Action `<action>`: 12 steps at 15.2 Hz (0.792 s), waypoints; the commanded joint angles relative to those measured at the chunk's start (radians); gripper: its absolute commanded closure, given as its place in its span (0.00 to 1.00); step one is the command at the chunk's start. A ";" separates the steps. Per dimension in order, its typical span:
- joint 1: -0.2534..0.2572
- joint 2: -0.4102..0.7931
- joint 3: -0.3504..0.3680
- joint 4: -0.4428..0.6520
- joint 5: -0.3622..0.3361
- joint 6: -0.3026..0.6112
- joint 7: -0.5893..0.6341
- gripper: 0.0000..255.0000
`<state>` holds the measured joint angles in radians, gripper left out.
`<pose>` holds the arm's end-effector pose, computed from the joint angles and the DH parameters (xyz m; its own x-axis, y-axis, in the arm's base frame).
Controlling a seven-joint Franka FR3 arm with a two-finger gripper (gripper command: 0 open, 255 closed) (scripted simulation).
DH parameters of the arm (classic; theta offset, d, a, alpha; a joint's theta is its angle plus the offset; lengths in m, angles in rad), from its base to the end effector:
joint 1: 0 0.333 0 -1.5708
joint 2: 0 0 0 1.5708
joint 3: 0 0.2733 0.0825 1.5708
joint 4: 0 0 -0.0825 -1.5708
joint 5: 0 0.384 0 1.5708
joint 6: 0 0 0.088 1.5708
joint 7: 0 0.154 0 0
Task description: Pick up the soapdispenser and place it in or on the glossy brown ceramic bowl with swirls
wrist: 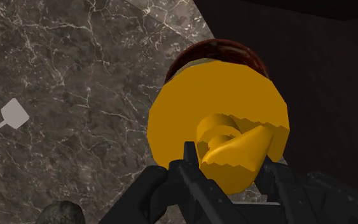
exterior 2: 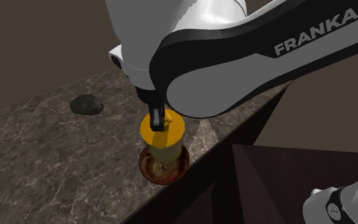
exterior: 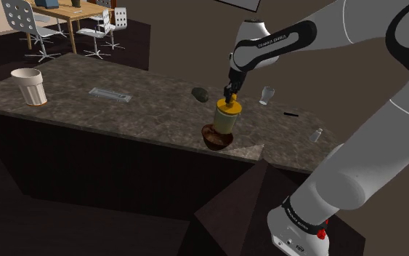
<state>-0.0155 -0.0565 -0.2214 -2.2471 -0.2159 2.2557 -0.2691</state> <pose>0.5083 -0.1362 0.3070 0.9865 0.1636 0.0084 0.1598 -0.9723 0.1704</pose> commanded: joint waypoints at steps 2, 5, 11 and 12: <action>-0.002 0.019 -0.002 -0.023 -0.002 0.043 0.004 1.00; -0.003 0.042 -0.004 -0.040 -0.003 0.083 0.009 1.00; -0.004 0.060 -0.005 -0.052 -0.004 0.112 0.012 1.00; -0.004 0.060 -0.005 -0.052 -0.004 0.112 0.012 1.00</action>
<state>-0.0195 0.0035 -0.2261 -2.2992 -0.2194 2.3675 -0.2568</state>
